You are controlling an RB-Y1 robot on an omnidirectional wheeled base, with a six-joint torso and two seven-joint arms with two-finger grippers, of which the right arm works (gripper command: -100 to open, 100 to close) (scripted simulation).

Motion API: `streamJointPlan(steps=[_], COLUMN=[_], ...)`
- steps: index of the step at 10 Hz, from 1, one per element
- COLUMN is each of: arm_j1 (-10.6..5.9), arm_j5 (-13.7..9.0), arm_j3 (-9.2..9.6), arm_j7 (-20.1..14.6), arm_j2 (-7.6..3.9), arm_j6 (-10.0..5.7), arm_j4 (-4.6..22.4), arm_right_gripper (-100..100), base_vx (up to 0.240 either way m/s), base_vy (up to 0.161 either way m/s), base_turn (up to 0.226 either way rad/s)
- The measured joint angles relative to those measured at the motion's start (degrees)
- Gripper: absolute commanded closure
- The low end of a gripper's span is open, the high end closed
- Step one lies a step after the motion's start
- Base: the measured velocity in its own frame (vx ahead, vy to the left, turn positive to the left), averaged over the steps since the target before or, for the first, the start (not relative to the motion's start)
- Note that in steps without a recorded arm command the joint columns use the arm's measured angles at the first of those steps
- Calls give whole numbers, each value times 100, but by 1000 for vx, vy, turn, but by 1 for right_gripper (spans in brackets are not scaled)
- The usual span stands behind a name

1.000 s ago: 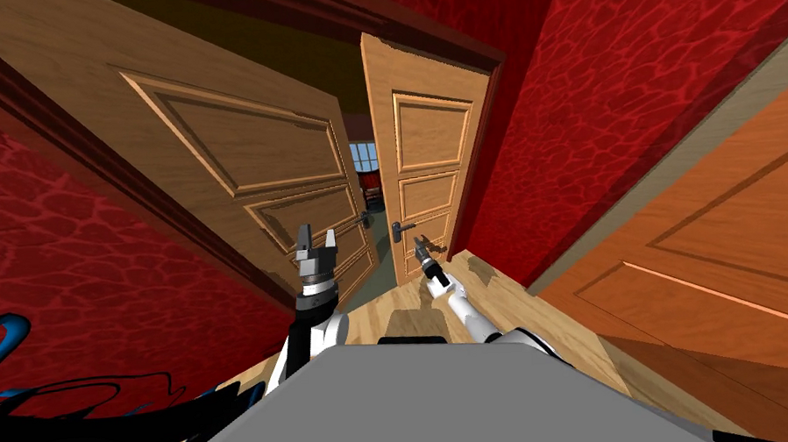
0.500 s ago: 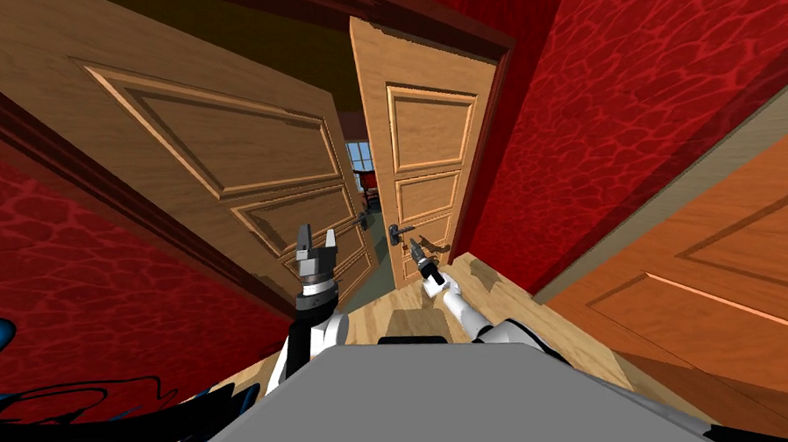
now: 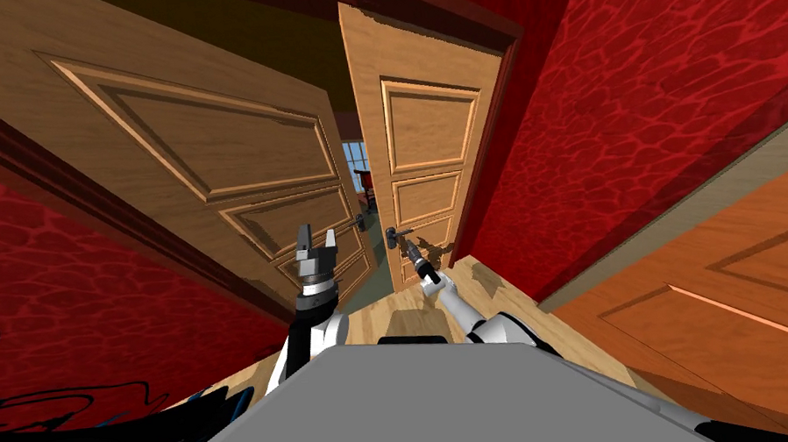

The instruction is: Push the door open

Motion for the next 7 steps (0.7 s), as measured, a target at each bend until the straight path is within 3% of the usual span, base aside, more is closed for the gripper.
streamJointPlan(steps=[2, 3, 4, 7], arm_j1=[-95, -135, -67, -103], arm_j5=[-9, -16, -12, -25], arm_j3=[-10, -35, -13, -55], arm_j7=[11, 23, 6, 22], arm_j2=[48, -41, -172, -297], arm_j6=[-34, -60, -21, -46], arm_j4=[158, 230, 113, 191], arm_right_gripper=[-100, -100, -100, -100], base_vx=[60, 154, 169, 181], base_vy=[-2, 45, 61, 79], base_turn=[16, 22, 19, 18])
